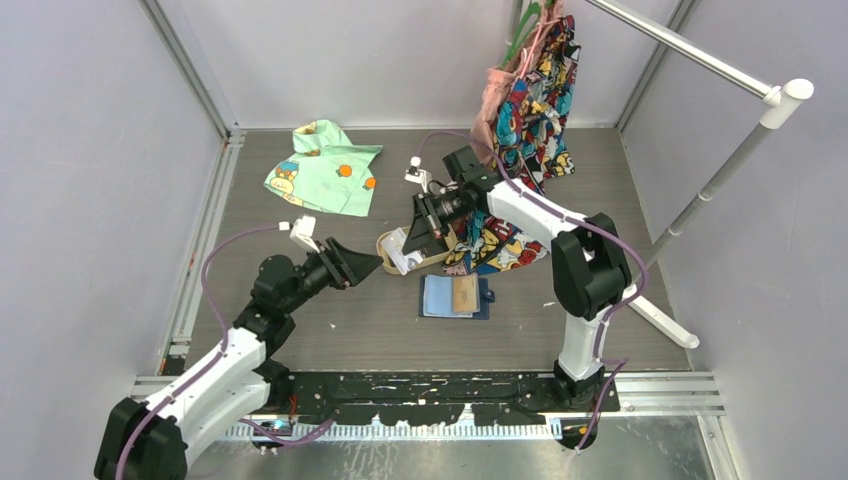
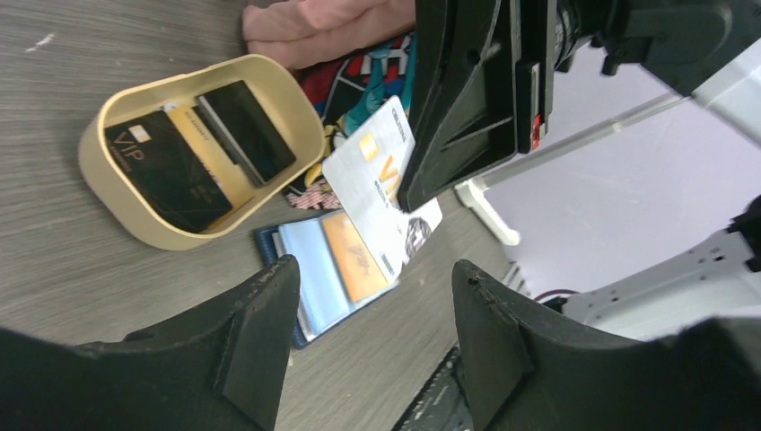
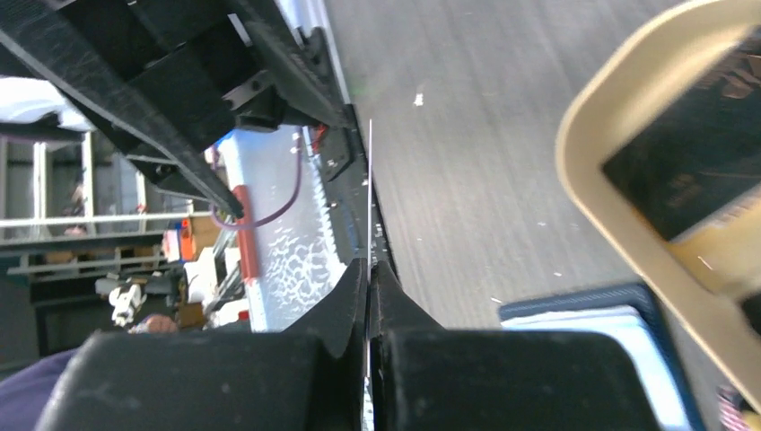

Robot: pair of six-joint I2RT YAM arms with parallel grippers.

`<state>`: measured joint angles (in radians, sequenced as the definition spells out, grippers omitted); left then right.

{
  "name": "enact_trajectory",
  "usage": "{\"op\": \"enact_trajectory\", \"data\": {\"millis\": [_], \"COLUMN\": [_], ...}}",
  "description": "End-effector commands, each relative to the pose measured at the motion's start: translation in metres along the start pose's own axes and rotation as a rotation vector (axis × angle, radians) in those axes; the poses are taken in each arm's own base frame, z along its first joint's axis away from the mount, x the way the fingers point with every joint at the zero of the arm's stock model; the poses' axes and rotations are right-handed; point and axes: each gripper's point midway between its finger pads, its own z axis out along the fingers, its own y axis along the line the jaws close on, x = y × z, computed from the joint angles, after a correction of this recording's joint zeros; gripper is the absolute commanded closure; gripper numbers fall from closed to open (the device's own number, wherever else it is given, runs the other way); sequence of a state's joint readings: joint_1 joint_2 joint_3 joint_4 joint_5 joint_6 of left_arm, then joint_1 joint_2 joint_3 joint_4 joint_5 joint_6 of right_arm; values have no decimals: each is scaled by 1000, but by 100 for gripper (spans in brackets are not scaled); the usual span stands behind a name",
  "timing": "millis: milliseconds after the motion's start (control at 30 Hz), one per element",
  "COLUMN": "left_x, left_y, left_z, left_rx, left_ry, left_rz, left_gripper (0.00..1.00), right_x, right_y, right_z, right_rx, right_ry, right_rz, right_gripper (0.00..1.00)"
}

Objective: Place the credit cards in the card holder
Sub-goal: Pick up the credit card from the storage box.

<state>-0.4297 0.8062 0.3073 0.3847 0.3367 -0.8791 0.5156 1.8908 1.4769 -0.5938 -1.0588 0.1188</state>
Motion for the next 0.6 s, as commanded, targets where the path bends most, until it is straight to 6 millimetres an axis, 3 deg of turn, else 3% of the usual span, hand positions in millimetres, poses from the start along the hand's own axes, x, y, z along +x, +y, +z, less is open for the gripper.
{"op": "enact_trajectory", "data": {"millis": [0,300,367,433,567], "left_x": [-19,-18,-17,-19,-21], "left_y": [-37,-57,-62,-68,-80], "left_z": [-10,-12,-11,-11,-14], "left_rx": [156,251,277,310,374], "left_ry": [-92,-62,-53,-53,-58], "left_rz": [-49,-113,-112,-113,-101], "left_gripper": [37,50,59,74,92], "right_x": [-6,7,9,11,13], "right_y": [63,102,107,110,108], "right_z": [-10,-7,-6,-4,-4], "right_rx": [-186,-295,-307,-312,-307], "right_ry": [-33,-5,3,8,8], "right_rz": [-160,-216,-226,-230,-227], "right_gripper": [99,99,99,99,98]}}
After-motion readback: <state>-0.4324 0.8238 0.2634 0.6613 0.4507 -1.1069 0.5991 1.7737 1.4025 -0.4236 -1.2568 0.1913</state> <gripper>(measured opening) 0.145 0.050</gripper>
